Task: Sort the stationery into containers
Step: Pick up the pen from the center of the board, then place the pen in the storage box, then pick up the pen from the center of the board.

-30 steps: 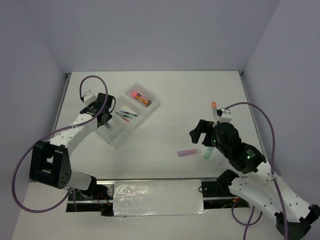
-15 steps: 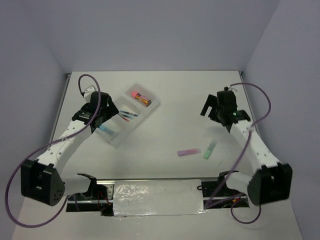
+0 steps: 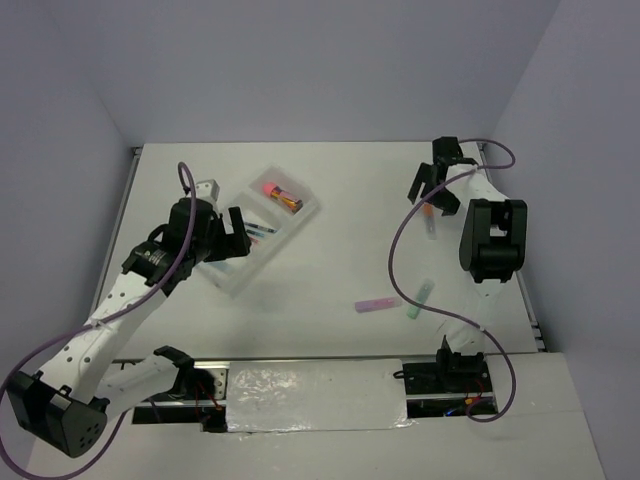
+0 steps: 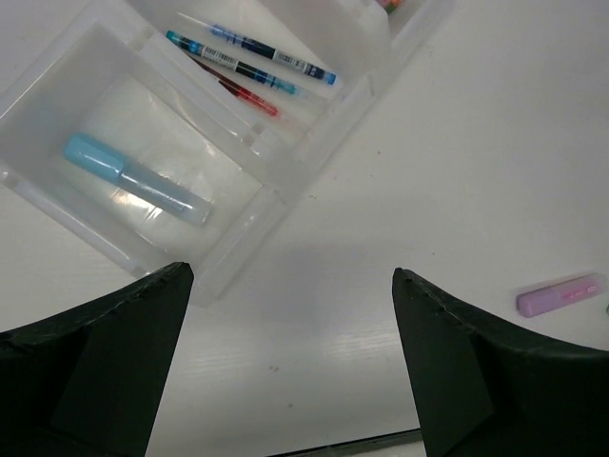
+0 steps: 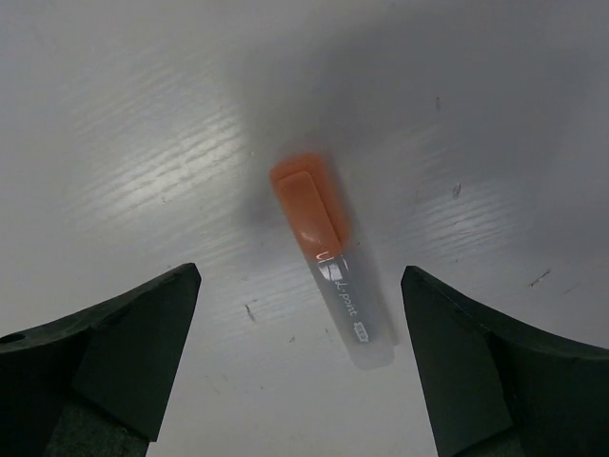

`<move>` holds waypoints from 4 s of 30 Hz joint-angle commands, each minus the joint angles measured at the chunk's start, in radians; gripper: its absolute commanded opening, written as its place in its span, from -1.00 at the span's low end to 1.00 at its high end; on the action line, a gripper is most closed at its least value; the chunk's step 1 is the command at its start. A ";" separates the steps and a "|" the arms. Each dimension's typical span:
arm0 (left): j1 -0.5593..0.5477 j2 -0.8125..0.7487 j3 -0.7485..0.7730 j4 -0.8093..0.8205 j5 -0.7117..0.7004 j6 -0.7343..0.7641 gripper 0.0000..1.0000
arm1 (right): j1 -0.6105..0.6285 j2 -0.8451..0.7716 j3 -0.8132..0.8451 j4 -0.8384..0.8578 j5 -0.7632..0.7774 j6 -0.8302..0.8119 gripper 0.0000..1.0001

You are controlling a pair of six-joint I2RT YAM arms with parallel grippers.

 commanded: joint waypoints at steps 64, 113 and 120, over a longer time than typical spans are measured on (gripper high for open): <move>0.070 0.005 -0.266 0.776 0.557 -0.361 -0.74 | 0.839 -0.501 -0.366 0.702 -0.656 0.089 -0.62; 0.315 0.048 0.012 0.096 0.209 0.035 0.99 | 0.317 -0.922 -1.048 0.075 0.169 0.486 0.51; 0.315 0.069 0.011 0.105 0.257 0.038 0.99 | 0.286 -0.744 -1.053 0.175 0.029 0.442 -0.52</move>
